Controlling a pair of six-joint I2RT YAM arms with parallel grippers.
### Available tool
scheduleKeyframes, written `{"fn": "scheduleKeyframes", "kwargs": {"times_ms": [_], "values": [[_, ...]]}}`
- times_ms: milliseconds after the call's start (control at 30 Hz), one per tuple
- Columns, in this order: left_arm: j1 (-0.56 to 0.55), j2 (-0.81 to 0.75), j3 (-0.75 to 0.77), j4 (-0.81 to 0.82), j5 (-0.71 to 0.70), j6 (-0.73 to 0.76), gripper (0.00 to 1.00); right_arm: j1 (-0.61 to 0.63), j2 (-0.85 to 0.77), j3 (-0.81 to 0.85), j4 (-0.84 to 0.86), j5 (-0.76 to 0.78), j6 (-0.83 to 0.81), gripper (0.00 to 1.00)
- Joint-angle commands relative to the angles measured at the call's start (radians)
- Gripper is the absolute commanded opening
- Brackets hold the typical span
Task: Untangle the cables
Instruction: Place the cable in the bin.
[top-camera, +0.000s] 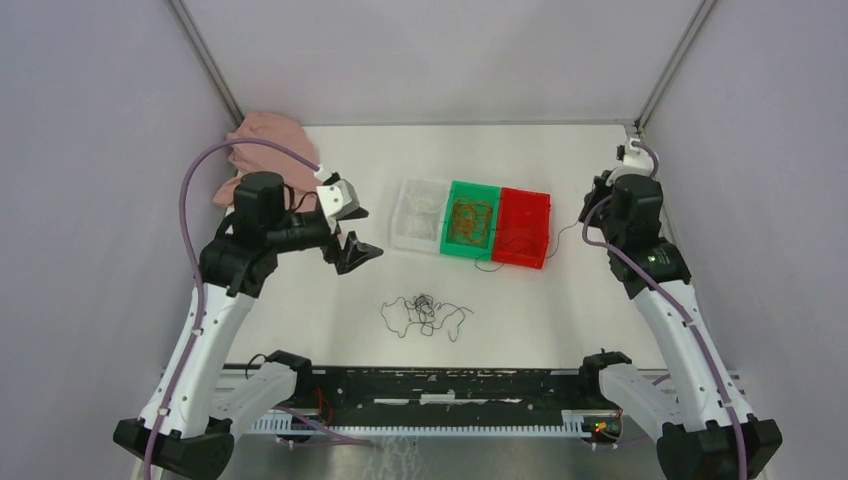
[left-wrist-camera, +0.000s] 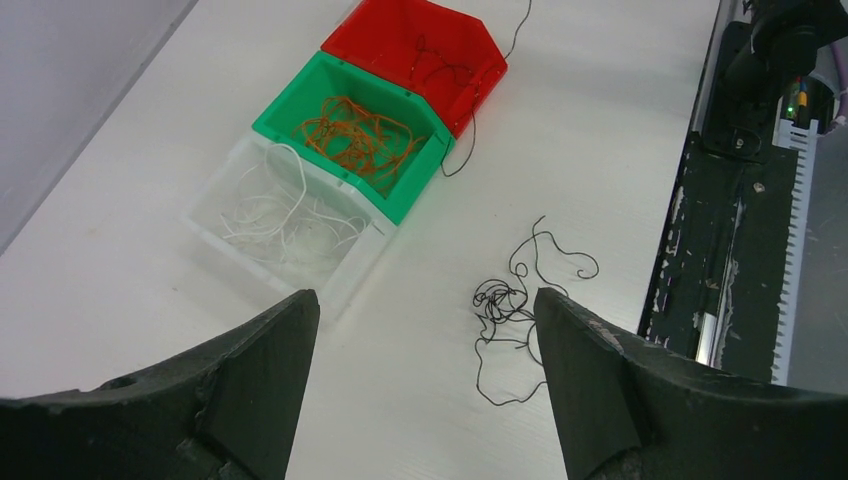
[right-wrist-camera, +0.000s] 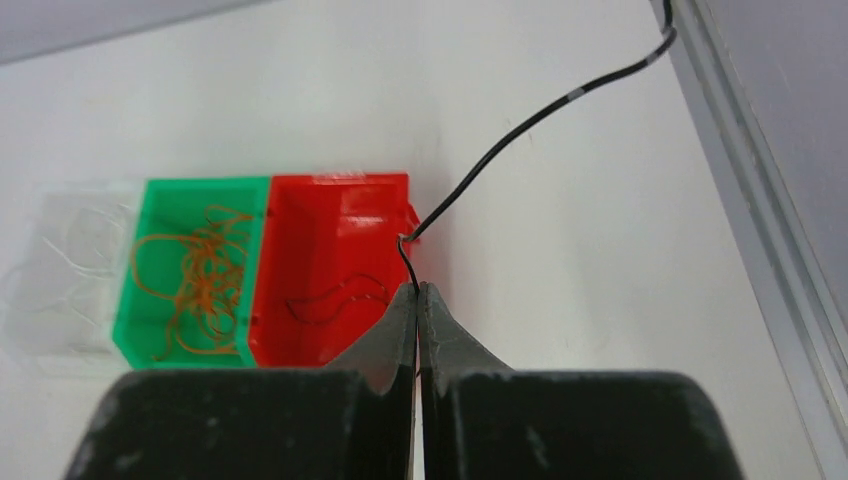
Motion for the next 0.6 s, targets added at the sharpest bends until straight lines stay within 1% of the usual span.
{"fn": "scheduleKeyframes", "kwargs": {"times_ms": [0,67,167,200,267,333,433,500,567], "values": [[-0.016,0.015,0.033,0.079,0.008,-0.052,0.86,-0.001,0.054,0.153,0.115,-0.068,-0.037,0.00],[-0.042,0.048,0.048,0.121,-0.001,-0.097,0.86,-0.001,0.087,0.205,0.104,-0.097,-0.017,0.00],[-0.120,0.089,0.031,0.270,-0.055,-0.202,0.83,-0.001,0.099,0.220,0.138,-0.119,0.027,0.00],[-0.166,0.102,0.022,0.321,-0.098,-0.217,0.82,-0.002,0.098,0.211,0.166,-0.132,0.036,0.00],[-0.291,0.150,0.025,0.392,-0.215,-0.205,0.81,-0.002,0.091,0.176,0.243,-0.159,0.037,0.00],[-0.361,0.231,0.051,0.453,-0.271,-0.199,0.78,0.001,0.081,0.108,0.362,-0.169,0.017,0.00],[-0.423,0.337,0.107,0.505,-0.306,-0.179,0.76,-0.001,0.092,0.025,0.520,-0.160,-0.014,0.00],[-0.442,0.395,0.127,0.548,-0.337,-0.174,0.75,-0.001,0.129,0.027,0.565,-0.146,-0.030,0.00],[-0.449,0.458,0.158,0.592,-0.361,-0.188,0.76,-0.001,0.183,0.069,0.595,-0.157,-0.049,0.00]]}}
